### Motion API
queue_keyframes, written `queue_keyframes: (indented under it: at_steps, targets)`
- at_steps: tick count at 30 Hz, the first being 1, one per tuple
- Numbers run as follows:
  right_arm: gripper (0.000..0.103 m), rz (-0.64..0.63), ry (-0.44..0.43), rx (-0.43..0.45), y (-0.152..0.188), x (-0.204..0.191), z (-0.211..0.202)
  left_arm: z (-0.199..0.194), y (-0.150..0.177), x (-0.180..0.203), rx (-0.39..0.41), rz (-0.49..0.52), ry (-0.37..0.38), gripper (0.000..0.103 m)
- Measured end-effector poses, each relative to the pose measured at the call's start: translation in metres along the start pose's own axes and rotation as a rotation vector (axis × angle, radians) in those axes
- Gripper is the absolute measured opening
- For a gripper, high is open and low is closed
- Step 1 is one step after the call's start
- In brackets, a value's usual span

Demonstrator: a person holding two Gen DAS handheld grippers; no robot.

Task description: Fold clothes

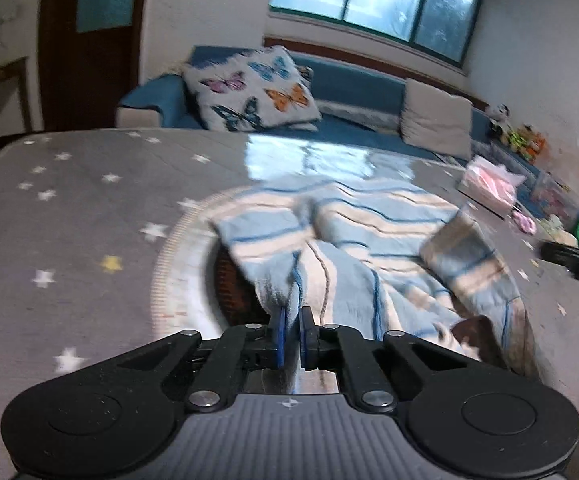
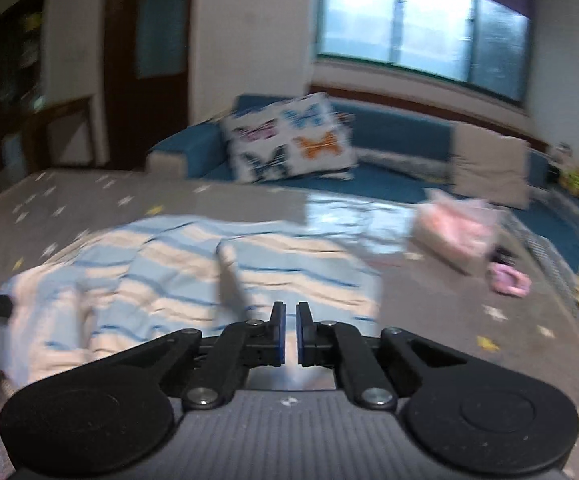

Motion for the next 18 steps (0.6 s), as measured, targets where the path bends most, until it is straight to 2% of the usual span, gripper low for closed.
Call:
queue_keyframes:
  at_steps: [4, 8, 11, 13, 14, 17, 18]
  targets:
    - [0.004, 0.103, 0.095, 0.007, 0.024, 0.040, -0.030, -0.023, -0.002, -0.028, 0.036, -0.026, -0.047, 0.007]
    - [0.005, 0.142, 0.102, -0.031, 0.047, 0.054, -0.043, -0.039, 0.003, -0.050, 0.049, -0.042, -0.097, 0.007]
    - [0.008, 0.127, 0.060, -0.032, 0.049, 0.046, -0.046, -0.043, 0.010, -0.060, 0.037, -0.057, -0.123, 0.007]
    - [0.009, 0.107, -0.009, -0.019, 0.040, 0.032, -0.039, -0.044, 0.015, -0.062, 0.027, -0.065, -0.133, 0.007]
    - [0.013, 0.092, -0.036, -0.011, 0.035, 0.024, -0.035, -0.044, 0.017, -0.063, 0.022, -0.068, -0.139, 0.007]
    - [0.033, 0.048, -0.133, 0.006, 0.016, -0.005, -0.018, -0.045, 0.020, -0.065, 0.014, -0.077, -0.144, 0.007]
    - [0.035, 0.028, -0.159, 0.005, 0.010, -0.016, -0.011, -0.046, 0.021, -0.065, 0.015, -0.075, -0.147, 0.007]
Point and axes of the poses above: each gripper's, at about its wrist camera, not at the fingertips, and z roughly the way its jaws point, x to its right, y to its underside, the point moved 4 cm from there along z, roughly the way its jaws point, and after that the axes turned 8 degrees about -z, right-handed, at the moved point
